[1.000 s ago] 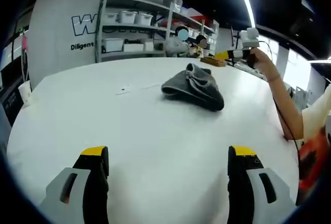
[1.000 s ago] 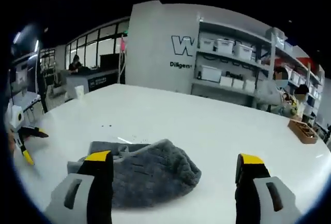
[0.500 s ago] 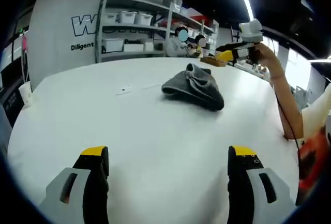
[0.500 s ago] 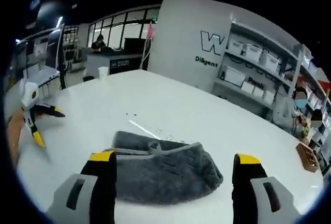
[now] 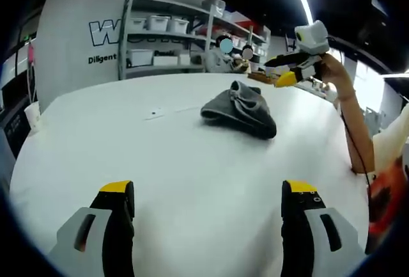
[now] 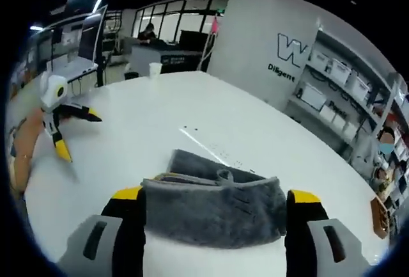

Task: Open the folded towel by lifting each exposed corner and separating the folded layers until the towel lies flat within the target outline without major curled edges

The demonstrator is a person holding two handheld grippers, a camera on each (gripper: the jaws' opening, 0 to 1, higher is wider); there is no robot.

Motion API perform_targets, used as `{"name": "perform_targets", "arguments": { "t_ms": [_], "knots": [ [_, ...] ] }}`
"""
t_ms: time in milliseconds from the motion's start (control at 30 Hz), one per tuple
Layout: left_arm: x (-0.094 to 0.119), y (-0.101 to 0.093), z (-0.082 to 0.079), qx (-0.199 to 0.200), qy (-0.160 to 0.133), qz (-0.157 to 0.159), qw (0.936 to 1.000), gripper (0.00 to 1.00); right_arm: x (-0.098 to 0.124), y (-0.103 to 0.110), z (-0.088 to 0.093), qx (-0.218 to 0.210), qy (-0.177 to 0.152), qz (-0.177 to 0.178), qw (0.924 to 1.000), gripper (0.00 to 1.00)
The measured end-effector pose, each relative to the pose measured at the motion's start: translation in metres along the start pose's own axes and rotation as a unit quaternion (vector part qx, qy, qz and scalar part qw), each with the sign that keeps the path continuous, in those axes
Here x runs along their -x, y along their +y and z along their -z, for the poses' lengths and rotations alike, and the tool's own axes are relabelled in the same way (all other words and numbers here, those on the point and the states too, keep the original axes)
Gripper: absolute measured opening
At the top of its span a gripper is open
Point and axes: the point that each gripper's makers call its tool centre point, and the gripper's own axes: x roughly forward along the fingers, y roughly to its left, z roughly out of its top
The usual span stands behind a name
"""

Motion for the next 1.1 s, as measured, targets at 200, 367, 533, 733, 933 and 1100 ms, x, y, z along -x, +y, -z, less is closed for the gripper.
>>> {"name": "perform_targets", "arguments": {
  "t_ms": [200,367,533,733,933,1100],
  "knots": [
    [0.001,0.001,-0.001,-0.001,-0.001,0.0,1.0,0.93,-0.001,0.018,-0.004,0.022,0.006,-0.026,0.9994,0.91],
    [0.005,0.002,-0.003,0.002,-0.008,-0.004,1.0,0.93,-0.004,0.043,-0.003,0.042,0.017,-0.064,0.9969,0.91],
    [0.006,0.003,-0.003,0.003,-0.009,-0.006,0.9999,0.93,-0.007,0.064,-0.002,0.064,0.026,-0.095,0.9931,0.92],
    [0.006,0.003,-0.004,0.002,-0.011,-0.005,0.9999,0.93,-0.012,0.081,-0.002,0.089,0.037,-0.11,0.9893,0.93],
    [0.011,0.005,-0.007,0.005,-0.018,-0.008,0.9998,0.93,-0.018,0.097,-0.005,0.105,0.043,-0.119,0.9865,0.96],
    [0.017,0.01,-0.008,0.007,-0.024,-0.016,0.9996,0.93,-0.029,0.12,-0.014,0.12,0.032,-0.135,0.9831,0.99]
  ]
}}
